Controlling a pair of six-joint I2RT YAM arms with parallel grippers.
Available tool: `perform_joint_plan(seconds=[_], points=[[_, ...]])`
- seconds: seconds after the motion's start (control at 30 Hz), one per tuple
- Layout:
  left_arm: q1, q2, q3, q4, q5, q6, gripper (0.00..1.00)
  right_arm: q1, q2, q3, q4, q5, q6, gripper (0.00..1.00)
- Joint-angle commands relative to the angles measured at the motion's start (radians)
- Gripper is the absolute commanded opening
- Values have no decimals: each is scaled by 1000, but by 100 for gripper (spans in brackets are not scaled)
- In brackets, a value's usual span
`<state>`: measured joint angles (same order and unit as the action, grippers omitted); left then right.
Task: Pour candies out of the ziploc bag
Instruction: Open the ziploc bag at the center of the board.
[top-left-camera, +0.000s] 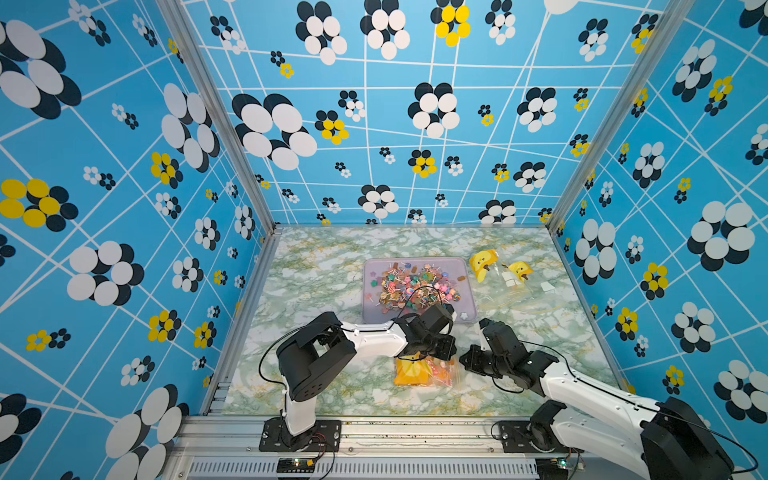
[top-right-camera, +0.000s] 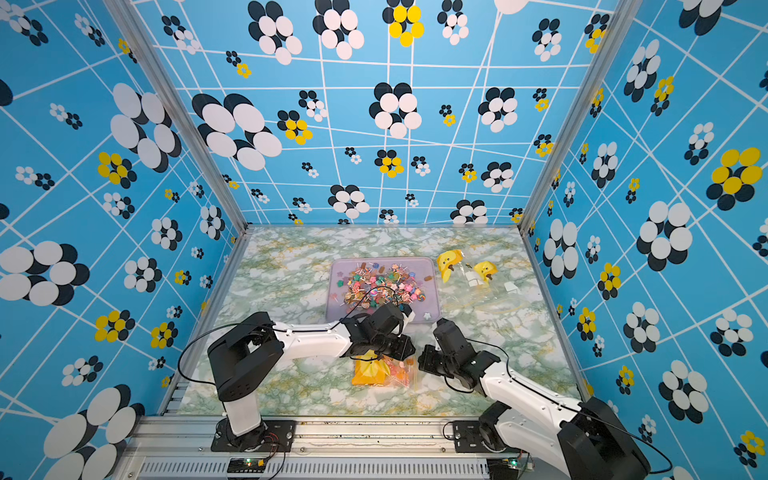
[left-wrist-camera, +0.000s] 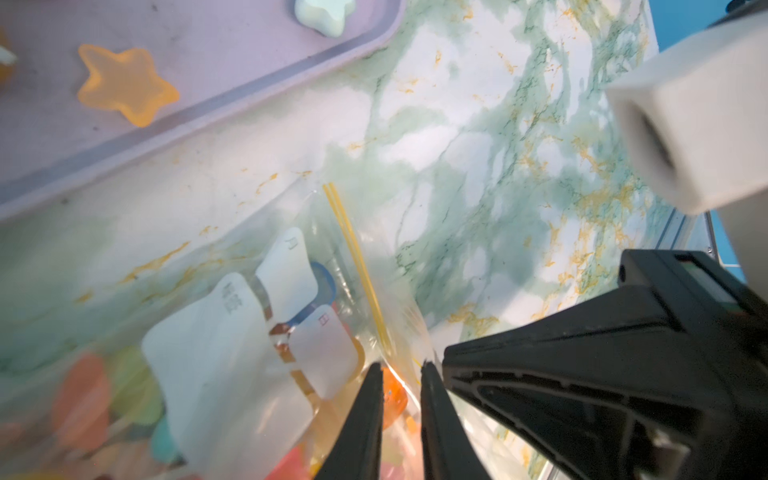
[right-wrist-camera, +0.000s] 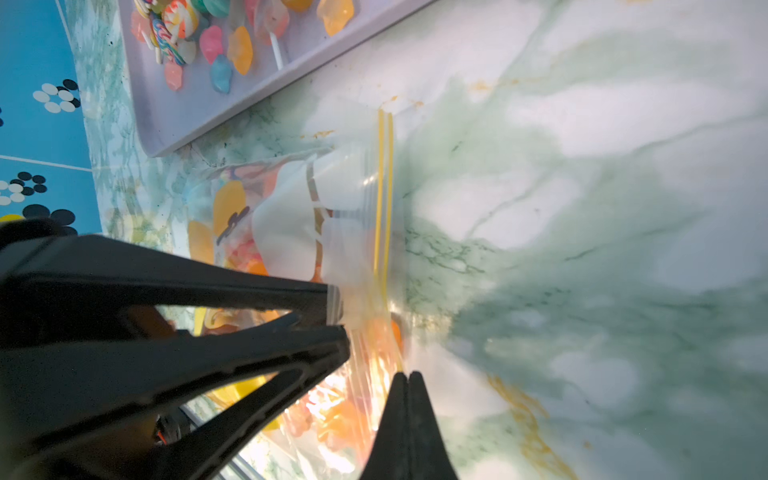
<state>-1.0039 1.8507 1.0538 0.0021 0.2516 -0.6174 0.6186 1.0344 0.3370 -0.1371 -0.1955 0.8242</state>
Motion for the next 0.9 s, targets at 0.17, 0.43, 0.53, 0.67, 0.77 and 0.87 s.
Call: perform_joint_plan(seconds=[0.17, 0.43, 0.53, 0.67, 0.77, 0.87], points=[[-13, -40, 18, -88, -47, 44, 19, -6, -5, 7, 11, 2, 6, 5], [-13, -16, 27, -55, -12, 18, 20, -5, -12, 23, 15, -16, 0, 19], [-13, -15, 27, -47, -10, 12, 20, -5, -31, 29, 0, -15, -3, 24], [-14, -12, 34, -44, -9, 13, 20, -5, -74, 29, -16, -6, -6, 27], [-16, -5, 42, -44, -5, 12, 20, -5, -98, 30, -24, -1, -10, 28], [-18, -1, 51, -42, -2, 13, 20, -5, -102, 31, -15, -7, -10, 29]])
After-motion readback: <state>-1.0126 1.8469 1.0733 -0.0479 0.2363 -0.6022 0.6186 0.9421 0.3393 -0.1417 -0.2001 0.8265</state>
